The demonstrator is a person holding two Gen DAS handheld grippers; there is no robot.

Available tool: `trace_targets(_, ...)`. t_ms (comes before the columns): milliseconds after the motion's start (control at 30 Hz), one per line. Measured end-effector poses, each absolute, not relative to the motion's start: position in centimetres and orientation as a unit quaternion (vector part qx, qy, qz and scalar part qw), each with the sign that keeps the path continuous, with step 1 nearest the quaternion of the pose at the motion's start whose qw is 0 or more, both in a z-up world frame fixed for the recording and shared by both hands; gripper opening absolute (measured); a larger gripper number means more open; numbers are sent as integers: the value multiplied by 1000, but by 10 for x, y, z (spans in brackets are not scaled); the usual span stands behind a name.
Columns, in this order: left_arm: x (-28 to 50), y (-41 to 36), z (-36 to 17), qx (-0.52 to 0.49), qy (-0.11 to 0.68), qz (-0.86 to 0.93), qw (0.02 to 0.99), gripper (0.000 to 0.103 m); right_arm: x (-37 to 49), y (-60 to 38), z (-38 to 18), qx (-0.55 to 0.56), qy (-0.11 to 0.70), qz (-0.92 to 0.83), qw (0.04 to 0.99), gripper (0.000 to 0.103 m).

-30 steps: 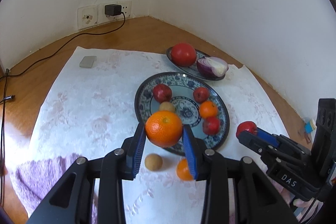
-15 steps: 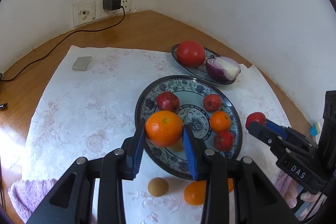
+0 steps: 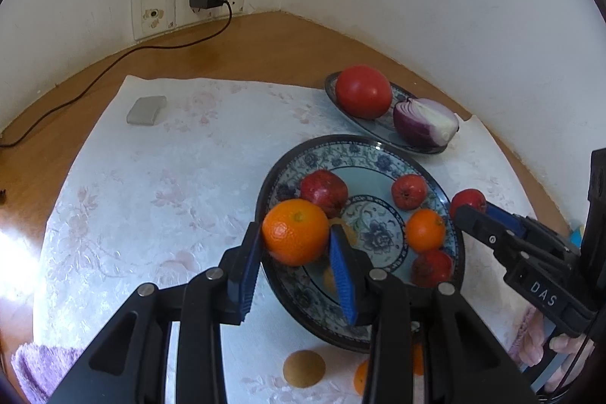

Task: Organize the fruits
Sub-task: 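Carry the orange and the red apple over the plate with both tools, then open the left tool to set the orange down while the right tool releases the apple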

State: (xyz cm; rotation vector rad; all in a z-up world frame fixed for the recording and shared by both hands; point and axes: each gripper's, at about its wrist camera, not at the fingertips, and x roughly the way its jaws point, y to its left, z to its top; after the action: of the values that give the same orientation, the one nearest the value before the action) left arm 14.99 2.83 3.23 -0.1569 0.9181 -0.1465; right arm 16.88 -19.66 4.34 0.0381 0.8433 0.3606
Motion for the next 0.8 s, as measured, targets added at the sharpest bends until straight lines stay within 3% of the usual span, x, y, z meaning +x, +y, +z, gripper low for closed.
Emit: trace_targets(800, 149, 21, 33, -61, 433, -79, 896, 37, 177, -195, 34, 33, 407, 177, 896, 34)
